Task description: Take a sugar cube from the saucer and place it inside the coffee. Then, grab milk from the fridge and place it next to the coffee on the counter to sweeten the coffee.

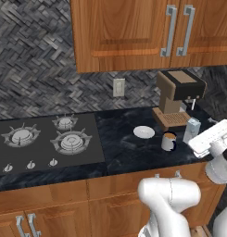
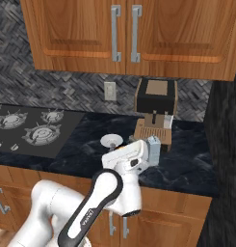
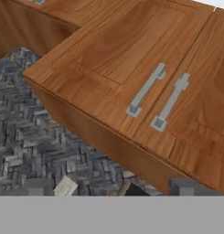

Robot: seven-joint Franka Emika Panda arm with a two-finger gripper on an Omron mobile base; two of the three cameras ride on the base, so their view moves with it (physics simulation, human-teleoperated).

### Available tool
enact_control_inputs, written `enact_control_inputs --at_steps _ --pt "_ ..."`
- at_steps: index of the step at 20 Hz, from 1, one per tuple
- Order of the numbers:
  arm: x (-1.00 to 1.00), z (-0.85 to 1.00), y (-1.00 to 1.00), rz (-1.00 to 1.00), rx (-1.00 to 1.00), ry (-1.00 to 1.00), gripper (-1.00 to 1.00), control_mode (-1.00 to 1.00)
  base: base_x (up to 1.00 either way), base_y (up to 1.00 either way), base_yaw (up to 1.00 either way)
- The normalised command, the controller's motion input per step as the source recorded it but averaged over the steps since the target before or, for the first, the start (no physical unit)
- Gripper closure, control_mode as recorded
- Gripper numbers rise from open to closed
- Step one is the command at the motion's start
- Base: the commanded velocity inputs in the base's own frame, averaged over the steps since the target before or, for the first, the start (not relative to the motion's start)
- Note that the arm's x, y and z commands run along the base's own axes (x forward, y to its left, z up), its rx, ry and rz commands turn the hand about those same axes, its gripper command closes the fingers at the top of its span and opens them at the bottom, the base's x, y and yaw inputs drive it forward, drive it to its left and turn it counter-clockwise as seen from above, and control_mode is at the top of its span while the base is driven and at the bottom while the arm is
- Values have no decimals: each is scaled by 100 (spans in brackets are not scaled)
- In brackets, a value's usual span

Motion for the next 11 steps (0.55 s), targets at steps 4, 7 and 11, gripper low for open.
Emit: enact_control_inputs --at_steps 4,7,11 --pt "-9 100 100 7 -49 -55 -100 -100 0 0 0" --pt "-27 16 4 3 -3 -10 -100 -100 0 0 0" --pt "0 0 -2 0 0 0 -100 -100 0 0 0"
